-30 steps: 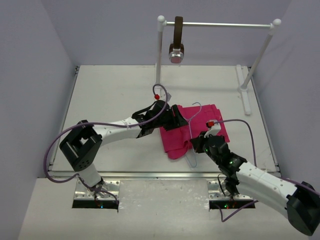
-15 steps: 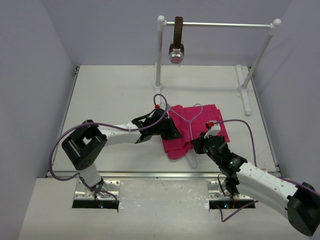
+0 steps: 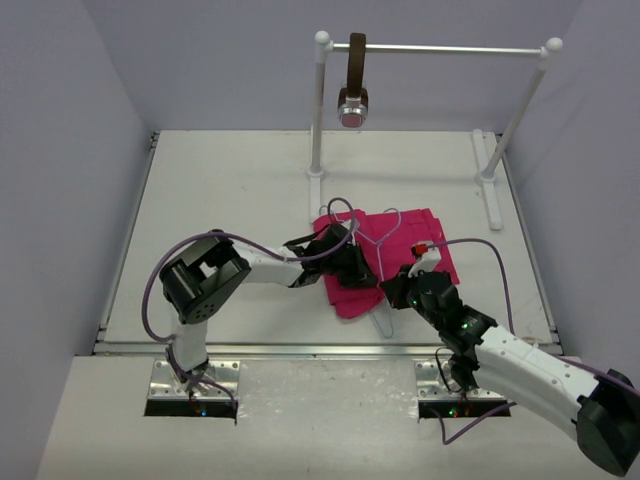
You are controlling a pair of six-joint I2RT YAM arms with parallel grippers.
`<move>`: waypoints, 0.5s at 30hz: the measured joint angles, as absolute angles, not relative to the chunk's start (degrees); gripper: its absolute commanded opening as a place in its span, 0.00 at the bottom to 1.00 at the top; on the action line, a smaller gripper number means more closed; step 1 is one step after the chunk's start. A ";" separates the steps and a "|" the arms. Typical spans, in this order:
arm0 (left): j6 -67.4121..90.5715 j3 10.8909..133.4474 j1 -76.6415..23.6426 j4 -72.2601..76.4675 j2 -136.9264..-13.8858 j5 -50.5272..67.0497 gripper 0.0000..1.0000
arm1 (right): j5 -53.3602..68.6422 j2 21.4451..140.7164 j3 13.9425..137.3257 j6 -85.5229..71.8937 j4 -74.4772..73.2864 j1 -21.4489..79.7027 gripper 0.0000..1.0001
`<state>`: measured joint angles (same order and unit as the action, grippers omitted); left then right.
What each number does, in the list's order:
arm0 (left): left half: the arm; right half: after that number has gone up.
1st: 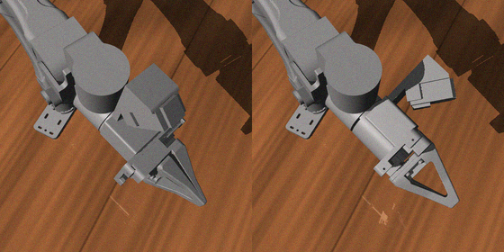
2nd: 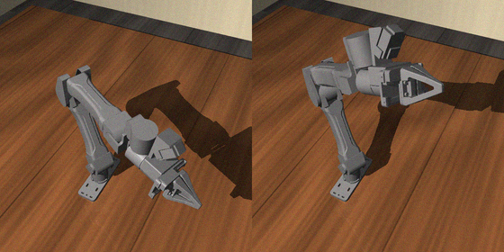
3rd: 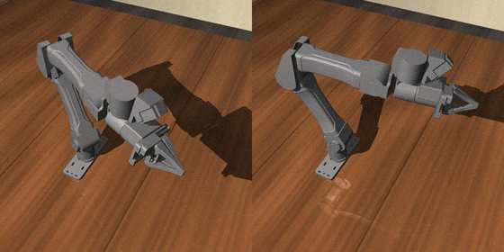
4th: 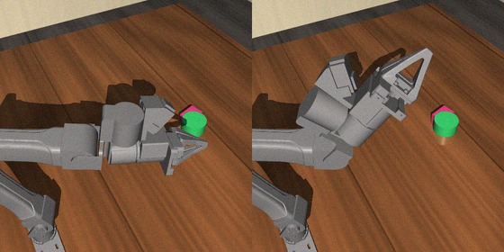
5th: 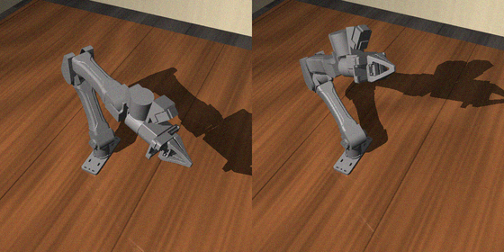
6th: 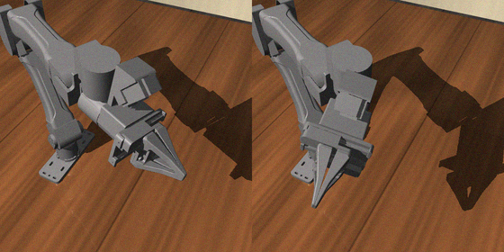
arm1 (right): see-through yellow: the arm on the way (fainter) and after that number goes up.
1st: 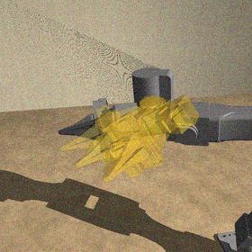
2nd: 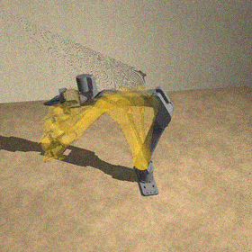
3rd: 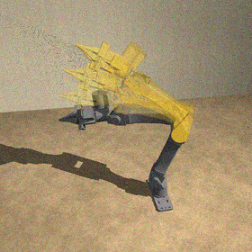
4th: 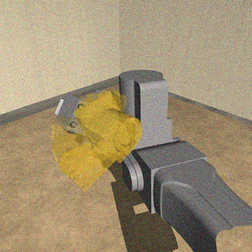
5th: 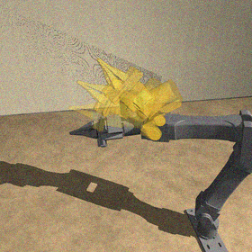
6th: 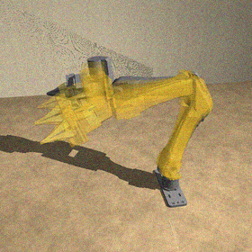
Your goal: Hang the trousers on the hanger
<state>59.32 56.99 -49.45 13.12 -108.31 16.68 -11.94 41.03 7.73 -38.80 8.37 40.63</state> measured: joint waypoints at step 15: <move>60.38 60.28 -49.91 13.32 -111.66 13.14 0.20 | -9.97 42.07 8.16 -41.64 8.47 41.44 0.00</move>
<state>60.38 60.28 -49.91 13.32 -111.66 13.14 -9.97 42.07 8.16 -41.64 8.47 41.44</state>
